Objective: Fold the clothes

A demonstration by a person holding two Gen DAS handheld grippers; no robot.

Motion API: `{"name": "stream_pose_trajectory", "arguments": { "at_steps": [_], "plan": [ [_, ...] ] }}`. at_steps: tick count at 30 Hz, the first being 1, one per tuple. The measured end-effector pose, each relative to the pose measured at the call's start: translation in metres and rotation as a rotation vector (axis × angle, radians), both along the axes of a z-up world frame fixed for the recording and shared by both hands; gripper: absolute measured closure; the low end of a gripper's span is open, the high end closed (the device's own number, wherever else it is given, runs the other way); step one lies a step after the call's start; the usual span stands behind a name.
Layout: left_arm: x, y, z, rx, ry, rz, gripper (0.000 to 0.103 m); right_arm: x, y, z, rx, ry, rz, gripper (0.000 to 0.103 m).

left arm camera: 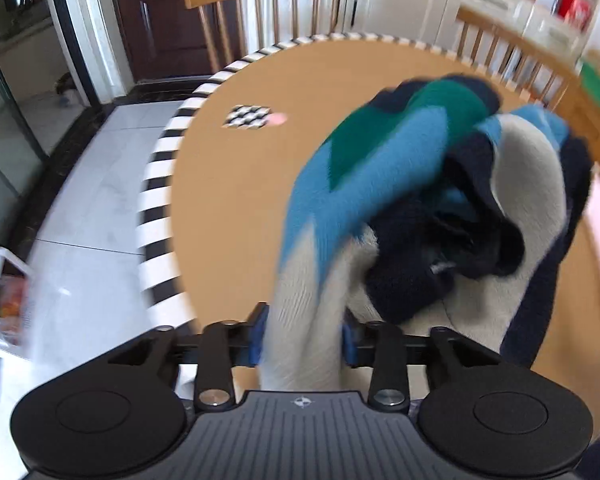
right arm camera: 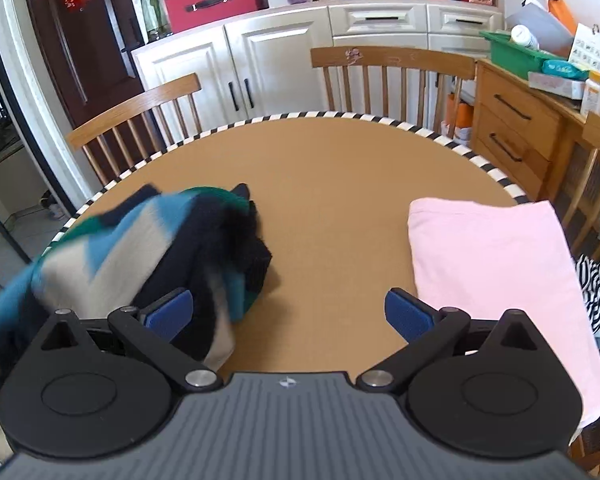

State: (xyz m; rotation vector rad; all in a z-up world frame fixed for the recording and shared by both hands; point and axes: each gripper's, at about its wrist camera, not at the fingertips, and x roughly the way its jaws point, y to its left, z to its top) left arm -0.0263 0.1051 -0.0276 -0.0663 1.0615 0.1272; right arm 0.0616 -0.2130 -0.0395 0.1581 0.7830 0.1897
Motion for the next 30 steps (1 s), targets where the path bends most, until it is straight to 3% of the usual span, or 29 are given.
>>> {"name": "stream_pose_trajectory", "arguments": {
  "at_steps": [2,7,8,10,13,15,17,18,19,21,24,27,30],
  "plan": [
    [-0.004,0.009,0.017,0.019,-0.028,-0.008,0.049,0.0,-0.002,-0.002,0.042,0.017,0.021,0.0],
    [0.002,0.011,0.063,-0.031,-0.26,-0.019,0.005,0.007,-0.003,-0.008,0.206,0.043,0.085,0.0],
    [0.01,0.008,0.067,-0.028,-0.304,-0.03,0.004,0.011,-0.003,-0.011,0.228,0.055,0.083,0.0],
    [0.034,-0.008,0.061,0.034,-0.294,-0.084,0.005,0.021,-0.003,-0.018,0.287,0.079,0.076,0.0],
    [0.068,-0.041,0.039,0.114,-0.249,-0.189,0.013,0.037,-0.002,-0.031,0.404,0.122,0.085,0.003],
    [0.092,-0.058,0.015,0.123,-0.194,-0.228,0.02,0.049,0.003,-0.041,0.445,0.174,0.098,0.019],
    [0.105,-0.076,-0.004,0.109,-0.163,-0.258,0.03,0.052,0.009,-0.045,0.443,0.197,0.115,0.086],
    [0.11,-0.082,-0.01,0.096,-0.15,-0.275,0.039,0.052,0.013,-0.045,0.431,0.203,0.117,0.093],
    [0.113,-0.086,-0.016,0.082,-0.136,-0.288,0.065,0.051,0.015,-0.045,0.419,0.201,0.123,0.093],
    [0.118,-0.086,-0.027,0.053,-0.13,-0.263,0.085,0.039,0.015,-0.036,0.4,0.123,0.168,0.095],
    [0.119,-0.072,-0.022,-0.002,-0.172,-0.199,0.091,0.03,0.004,-0.013,0.386,0.061,0.187,0.095],
    [0.127,-0.041,0.014,-0.034,-0.285,-0.085,0.092,0.037,-0.012,0.018,0.394,-0.007,0.191,0.095],
    [0.153,0.004,0.061,-0.131,-0.407,0.062,0.092,0.068,-0.021,0.059,0.383,-0.089,0.185,0.096]
  ]
}}
